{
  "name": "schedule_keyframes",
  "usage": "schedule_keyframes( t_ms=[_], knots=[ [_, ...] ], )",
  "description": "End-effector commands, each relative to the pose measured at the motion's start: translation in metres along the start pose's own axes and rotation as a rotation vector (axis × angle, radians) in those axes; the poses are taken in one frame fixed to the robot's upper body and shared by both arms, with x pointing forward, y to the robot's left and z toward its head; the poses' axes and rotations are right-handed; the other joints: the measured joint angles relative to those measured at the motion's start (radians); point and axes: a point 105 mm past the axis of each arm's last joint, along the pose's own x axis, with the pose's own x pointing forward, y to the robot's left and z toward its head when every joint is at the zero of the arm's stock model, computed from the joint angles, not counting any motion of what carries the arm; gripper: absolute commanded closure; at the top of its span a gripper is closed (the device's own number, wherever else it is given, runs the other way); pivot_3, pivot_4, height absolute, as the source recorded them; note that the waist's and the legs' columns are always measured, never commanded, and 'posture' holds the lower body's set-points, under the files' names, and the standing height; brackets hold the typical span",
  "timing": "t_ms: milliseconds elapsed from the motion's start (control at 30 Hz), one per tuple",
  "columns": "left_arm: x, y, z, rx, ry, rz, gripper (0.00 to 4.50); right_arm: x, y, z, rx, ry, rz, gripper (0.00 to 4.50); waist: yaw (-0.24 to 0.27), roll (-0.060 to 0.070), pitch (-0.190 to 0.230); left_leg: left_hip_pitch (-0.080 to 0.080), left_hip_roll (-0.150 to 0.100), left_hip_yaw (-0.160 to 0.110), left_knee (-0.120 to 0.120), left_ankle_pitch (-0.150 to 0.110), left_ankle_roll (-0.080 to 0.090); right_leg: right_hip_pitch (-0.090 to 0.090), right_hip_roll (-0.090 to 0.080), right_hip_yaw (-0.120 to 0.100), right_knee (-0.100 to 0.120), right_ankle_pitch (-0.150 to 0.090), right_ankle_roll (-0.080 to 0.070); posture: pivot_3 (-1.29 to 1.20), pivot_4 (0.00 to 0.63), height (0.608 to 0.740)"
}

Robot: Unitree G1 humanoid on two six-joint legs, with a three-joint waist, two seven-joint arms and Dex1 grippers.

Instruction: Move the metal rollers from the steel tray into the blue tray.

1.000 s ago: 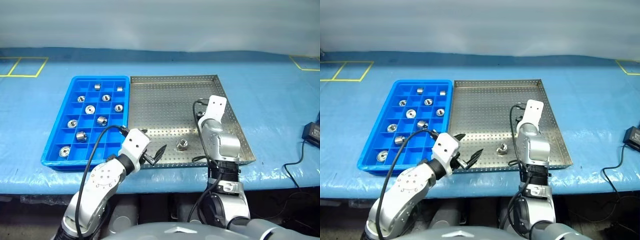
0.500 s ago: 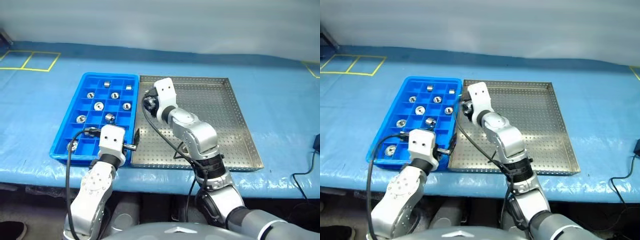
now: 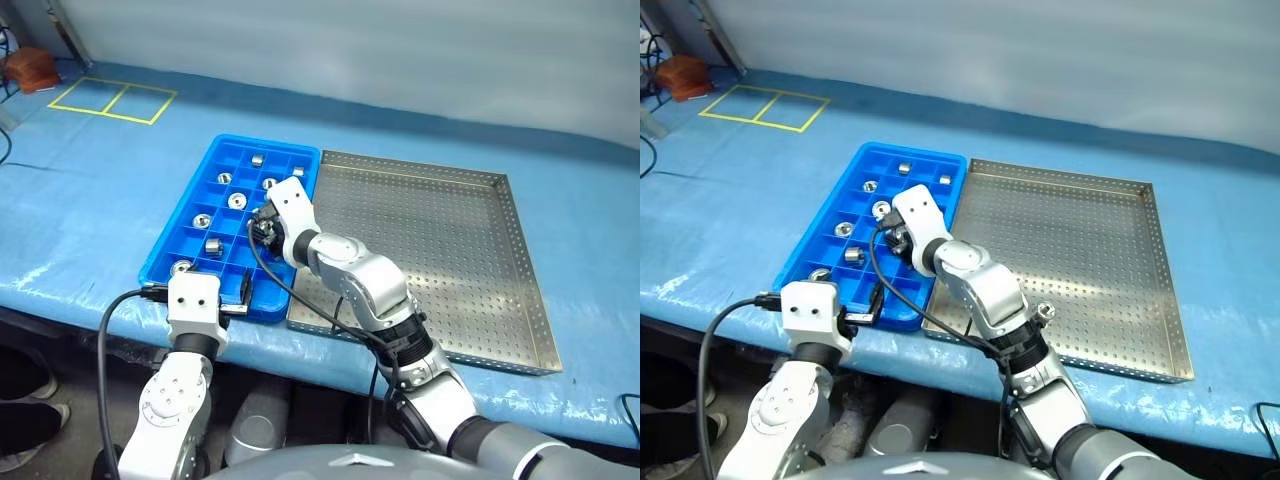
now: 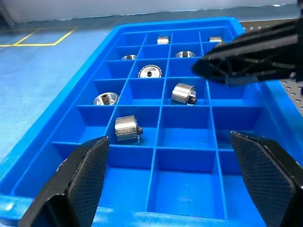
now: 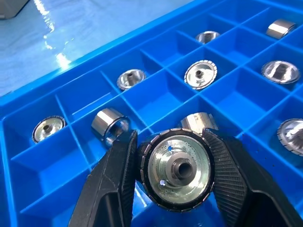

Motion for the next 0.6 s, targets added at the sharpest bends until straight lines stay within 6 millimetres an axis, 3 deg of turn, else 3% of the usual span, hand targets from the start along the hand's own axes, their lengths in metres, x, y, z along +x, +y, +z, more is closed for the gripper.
schedule_keyframes(
  t_ms=[33,267,500,533,600],
  knots=[
    [-0.004,-0.003,0.016,-0.003,-0.073,-0.016,0.07,-0.007,0.000,0.005,-0.017,-0.030,0.004,2.66,0.019,0.000,0.000,0.000,0.000,0.000,0.000,0.000,0.000,0.000,0.000,0.000,0.000,0.000,0.000,0.50,0.150,0.740],
    [-0.001,-0.008,0.016,-0.007,-0.072,-0.056,0.07,-0.017,-0.016,-0.002,-0.014,-0.010,-0.045,2.66,0.046,0.000,0.000,-0.003,0.001,0.001,0.000,0.000,-0.001,-0.003,0.000,-0.001,0.000,0.000,0.000,0.47,0.150,0.740],
    [0.004,-0.016,0.017,-0.001,-0.075,-0.119,0.07,-0.032,-0.026,0.004,-0.034,-0.015,-0.072,0.28,0.046,0.000,-0.001,-0.013,0.000,0.000,0.002,0.000,-0.001,-0.011,0.001,-0.002,0.001,0.003,0.006,0.41,0.150,0.740],
    [0.005,-0.017,0.017,-0.001,-0.075,-0.129,0.07,-0.035,-0.027,0.006,-0.034,-0.023,-0.077,0.03,0.044,0.000,0.000,-0.013,0.000,0.000,0.002,0.000,-0.001,-0.011,0.001,-0.002,0.001,0.004,0.006,0.39,0.150,0.740],
    [0.008,-0.022,0.018,0.000,-0.076,-0.169,0.07,-0.045,-0.035,0.012,-0.024,-0.052,-0.120,0.03,0.040,0.000,0.000,-0.013,0.000,0.000,0.003,0.000,-0.001,-0.011,0.001,-0.002,0.001,0.004,0.006,0.36,0.150,0.740]
  ],
)
